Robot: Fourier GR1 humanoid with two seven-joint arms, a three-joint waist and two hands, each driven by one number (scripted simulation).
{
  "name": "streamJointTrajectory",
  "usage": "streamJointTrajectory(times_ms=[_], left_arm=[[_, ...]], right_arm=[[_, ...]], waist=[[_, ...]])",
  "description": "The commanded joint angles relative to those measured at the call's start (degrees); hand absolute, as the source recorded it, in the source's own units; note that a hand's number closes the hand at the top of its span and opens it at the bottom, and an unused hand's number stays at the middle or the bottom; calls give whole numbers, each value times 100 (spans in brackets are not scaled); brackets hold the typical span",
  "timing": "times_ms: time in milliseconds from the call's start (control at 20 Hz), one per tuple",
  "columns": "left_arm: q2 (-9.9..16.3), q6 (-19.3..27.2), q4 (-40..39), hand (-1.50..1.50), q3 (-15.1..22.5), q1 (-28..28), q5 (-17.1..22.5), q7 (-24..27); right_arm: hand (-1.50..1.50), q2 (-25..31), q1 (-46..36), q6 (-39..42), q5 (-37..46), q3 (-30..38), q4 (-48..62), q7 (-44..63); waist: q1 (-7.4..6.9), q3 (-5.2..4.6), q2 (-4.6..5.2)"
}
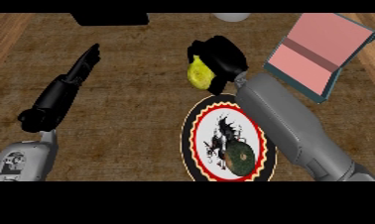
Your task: Pick the pear from the plate and place it in the cardboard box
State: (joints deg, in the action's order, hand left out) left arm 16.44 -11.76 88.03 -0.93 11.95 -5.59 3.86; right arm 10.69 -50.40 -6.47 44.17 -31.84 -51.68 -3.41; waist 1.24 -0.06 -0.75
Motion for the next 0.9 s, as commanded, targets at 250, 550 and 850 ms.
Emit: streamJointTrajectory(times_ms=[250, 550, 850], left_arm=[[-9, 16, -87, 0, -74, -62, -37, 94], [-107, 19, 322, 0, 129, -379, -167, 98], [-262, 94, 620, 0, 230, -103, -260, -380]], right_arm=[[150, 206, -137, -3, -95, 1137, -1856, 2231], [150, 1107, -25, 146, -355, 2239, -2093, 2591], [150, 1348, 1, -122, -338, 2891, -1281, 2235]], waist=[[75, 2, -2], [-70, 6, 48], [-172, 8, 79]])
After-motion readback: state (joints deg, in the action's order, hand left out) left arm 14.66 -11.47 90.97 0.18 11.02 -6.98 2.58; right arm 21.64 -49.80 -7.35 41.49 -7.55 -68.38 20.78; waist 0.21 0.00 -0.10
